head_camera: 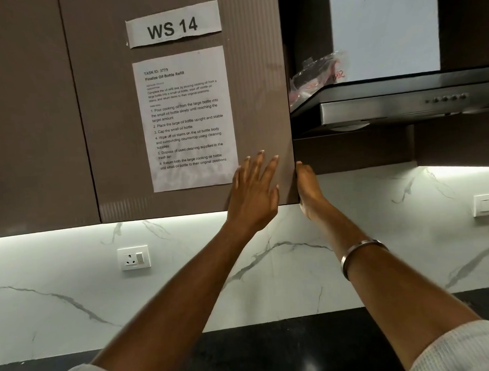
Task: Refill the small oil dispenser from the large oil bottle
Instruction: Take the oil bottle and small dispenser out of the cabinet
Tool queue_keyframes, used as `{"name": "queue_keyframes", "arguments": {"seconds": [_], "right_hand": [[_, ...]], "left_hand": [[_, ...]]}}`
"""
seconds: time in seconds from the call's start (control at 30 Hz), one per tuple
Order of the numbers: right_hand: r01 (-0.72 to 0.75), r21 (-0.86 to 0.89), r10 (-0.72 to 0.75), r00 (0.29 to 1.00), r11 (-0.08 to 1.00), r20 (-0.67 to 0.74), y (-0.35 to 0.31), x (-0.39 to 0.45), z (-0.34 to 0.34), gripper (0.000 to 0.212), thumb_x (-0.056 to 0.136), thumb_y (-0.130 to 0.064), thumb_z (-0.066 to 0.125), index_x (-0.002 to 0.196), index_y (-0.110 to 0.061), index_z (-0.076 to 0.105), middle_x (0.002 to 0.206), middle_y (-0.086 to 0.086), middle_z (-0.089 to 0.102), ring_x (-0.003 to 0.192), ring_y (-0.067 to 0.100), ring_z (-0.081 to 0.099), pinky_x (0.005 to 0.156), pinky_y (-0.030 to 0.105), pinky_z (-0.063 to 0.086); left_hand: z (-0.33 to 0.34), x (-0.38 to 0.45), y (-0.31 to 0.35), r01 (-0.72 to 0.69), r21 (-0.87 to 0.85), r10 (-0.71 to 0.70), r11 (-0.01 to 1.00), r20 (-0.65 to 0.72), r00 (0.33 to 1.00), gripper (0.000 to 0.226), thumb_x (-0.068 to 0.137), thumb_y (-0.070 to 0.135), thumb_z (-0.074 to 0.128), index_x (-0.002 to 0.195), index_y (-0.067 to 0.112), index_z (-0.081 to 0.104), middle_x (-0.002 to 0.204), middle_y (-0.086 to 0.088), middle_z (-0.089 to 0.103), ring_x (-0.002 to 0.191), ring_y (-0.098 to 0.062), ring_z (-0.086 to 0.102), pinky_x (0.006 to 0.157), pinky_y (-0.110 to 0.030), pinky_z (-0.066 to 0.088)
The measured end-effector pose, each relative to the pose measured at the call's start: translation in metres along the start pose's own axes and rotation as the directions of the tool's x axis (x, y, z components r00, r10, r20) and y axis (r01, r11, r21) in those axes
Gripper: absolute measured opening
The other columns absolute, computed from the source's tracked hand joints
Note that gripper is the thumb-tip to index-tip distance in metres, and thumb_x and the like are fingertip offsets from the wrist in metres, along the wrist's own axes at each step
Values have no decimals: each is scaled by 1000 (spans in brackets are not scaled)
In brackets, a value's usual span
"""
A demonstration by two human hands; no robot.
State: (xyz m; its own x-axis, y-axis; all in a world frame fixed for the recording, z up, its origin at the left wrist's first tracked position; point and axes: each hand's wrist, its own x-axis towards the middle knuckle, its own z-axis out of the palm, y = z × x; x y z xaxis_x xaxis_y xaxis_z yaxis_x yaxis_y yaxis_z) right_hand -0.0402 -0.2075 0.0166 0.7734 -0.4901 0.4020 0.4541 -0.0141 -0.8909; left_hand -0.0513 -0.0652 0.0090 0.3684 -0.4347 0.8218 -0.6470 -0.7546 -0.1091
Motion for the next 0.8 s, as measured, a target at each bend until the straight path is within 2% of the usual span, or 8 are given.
{"name": "queue_keyframes", "arguments": {"seconds": [0.1, 0.17, 0.23, 0.27, 0.4, 0.53, 0.67, 0.8], "right_hand": [[20, 11, -21, 999, 1000, 40, -7, -17, -6, 30, 97, -35, 34, 103, -19, 58, 94, 2, 64, 86, 16, 60, 66, 26, 49], [23, 27, -25, 995, 999, 94, -12, -29, -11, 30, 96, -30, 36, 86, -16, 61, 80, 7, 64, 78, 18, 60, 64, 27, 49], [17, 80, -29, 988, 997, 150, -18, -42, -16, 34, 98, -34, 38, 97, -12, 64, 90, 12, 69, 86, 19, 64, 75, 33, 51], [18, 106, -37, 984, 994, 176, -21, -50, -18, 33, 99, -35, 38, 100, -14, 64, 92, 7, 70, 87, 16, 66, 76, 31, 52], [16, 238, -77, 964, 971, 252, -28, -80, -24, 28, 102, -32, 35, 96, -22, 61, 80, -8, 72, 77, 6, 67, 67, 24, 51], [-19, 304, -65, 962, 953, 265, -39, -112, -20, 31, 103, -31, 35, 99, -20, 63, 88, -2, 72, 84, 14, 67, 70, 29, 53], [-53, 323, -47, 955, 945, 294, -52, -147, -13, 34, 102, -32, 33, 99, -17, 64, 88, 0, 73, 83, 15, 67, 64, 29, 54], [-65, 355, -79, 923, 932, 376, -67, -191, 4, 22, 101, -21, 40, 104, -15, 61, 86, -1, 73, 80, 12, 69, 63, 27, 56]], "left_hand": [[-20, 0, 30, -47, -82, 46, 996, -19, 999, 60, 100, 33, 40, 154, 26, 15, 162, -3, 6, 149, -26, 1, 119, -42, 2], [-31, 1, 46, -64, -103, 63, 993, -15, 998, 58, 101, 35, 39, 154, 27, 16, 163, -2, 6, 150, -25, -1, 118, -40, -2], [-40, 1, 59, -79, -112, 79, 991, -3, 997, 57, 101, 37, 38, 153, 28, 17, 163, -1, 5, 150, -24, -1, 117, -39, -5], [-44, 0, 65, -86, -111, 87, 990, 2, 996, 56, 101, 38, 38, 153, 28, 19, 163, -1, 6, 150, -24, -1, 117, -39, -6], [-68, -8, 80, -118, -68, 118, 991, 2, 993, 52, 101, 38, 38, 151, 26, 28, 162, -1, 11, 149, -24, 1, 112, -35, -12], [-99, -21, 83, -146, -4, 146, 989, -33, 989, 48, 101, 38, 38, 146, 22, 38, 161, -2, 17, 149, -23, 2, 116, -37, -11], [-132, -36, 83, -157, 25, 158, 987, -46, 986, 44, 99, 34, 44, 142, 21, 44, 160, -1, 19, 149, -23, 5, 118, -39, -6], [-165, -56, 81, -162, 128, 173, 978, -77, 982, 45, 93, 31, 57, 136, 21, 51, 158, -3, 26, 148, -25, 11, 113, -42, -16]]}}
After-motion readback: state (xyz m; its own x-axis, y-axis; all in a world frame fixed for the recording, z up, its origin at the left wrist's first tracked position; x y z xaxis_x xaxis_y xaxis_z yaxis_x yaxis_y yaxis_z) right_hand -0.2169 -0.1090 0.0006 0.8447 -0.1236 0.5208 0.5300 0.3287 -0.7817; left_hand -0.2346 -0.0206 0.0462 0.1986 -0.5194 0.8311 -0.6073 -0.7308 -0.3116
